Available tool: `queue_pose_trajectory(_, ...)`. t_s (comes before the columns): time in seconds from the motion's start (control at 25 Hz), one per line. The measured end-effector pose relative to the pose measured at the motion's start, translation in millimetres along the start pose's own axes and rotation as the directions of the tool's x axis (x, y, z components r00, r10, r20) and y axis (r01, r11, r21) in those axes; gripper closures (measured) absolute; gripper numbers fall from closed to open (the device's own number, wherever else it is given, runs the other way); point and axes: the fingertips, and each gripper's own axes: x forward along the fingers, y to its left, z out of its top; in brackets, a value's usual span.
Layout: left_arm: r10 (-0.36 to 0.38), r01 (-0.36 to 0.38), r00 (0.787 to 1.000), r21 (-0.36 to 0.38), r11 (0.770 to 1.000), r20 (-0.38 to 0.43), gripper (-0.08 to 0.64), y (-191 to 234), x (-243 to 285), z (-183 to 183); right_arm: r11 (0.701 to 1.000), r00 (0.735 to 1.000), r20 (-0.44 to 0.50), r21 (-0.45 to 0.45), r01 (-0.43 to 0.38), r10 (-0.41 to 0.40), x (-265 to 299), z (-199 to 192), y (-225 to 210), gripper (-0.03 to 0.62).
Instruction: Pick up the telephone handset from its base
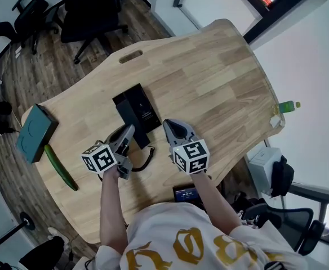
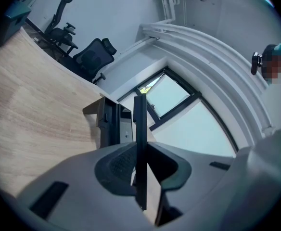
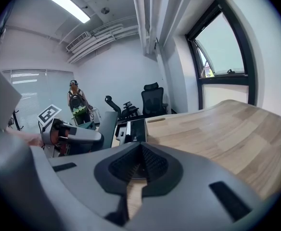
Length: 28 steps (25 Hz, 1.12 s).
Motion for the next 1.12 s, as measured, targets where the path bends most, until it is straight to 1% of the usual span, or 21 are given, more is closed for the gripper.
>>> queue_pose_trajectory(0.12,-0.032,0.033,0.999,-0.012,0.999,0.012,0.488,-13,-6,-2,1.000,1.000,0.024,-0.010,-0.006,0.006,-10,8,7,0.588)
queue_pose_trajectory(0.28,-0.041,0.041,0.999,0.012,0.999,0.002,0.488,-26,-13,-7,1.000,0.999,0.043,-0.011,-0.003,0.004,-24,10,14,0.588)
queue_pose_trajectory(0.44,-0.047,0.047,0.999,0.034,0.998,0.002,0.488,-35,-21,-13,1.000,0.998,0.055,0.010,-0.010,0.009,-34,9,18,0.588)
queue_pose_trajectory(0.64,-0.068,0.068,0.997,0.025,0.997,0.028,0.488,-46,-34,-17,1.000,0.998,0.061,0.009,-0.011,0.010,-46,5,23,0.588)
queue_pose_trajectory(0.84,-0.104,0.104,0.992,0.003,0.995,0.078,0.488,-55,-49,-12,1.000,0.997,0.073,0.009,-0.017,0.017,-52,7,29,0.588)
queue_pose_trajectory(1.0,-0.129,0.128,0.988,0.015,0.992,0.082,0.488,-64,-59,-16,1.000,0.995,0.094,-0.011,-0.016,0.017,-60,10,33,0.588)
queue_pose_trajectory(1.12,-0.147,0.147,0.984,0.009,0.989,0.098,0.488,-70,-64,-18,1.000,0.993,0.113,-0.021,-0.017,0.019,-63,13,36,0.588)
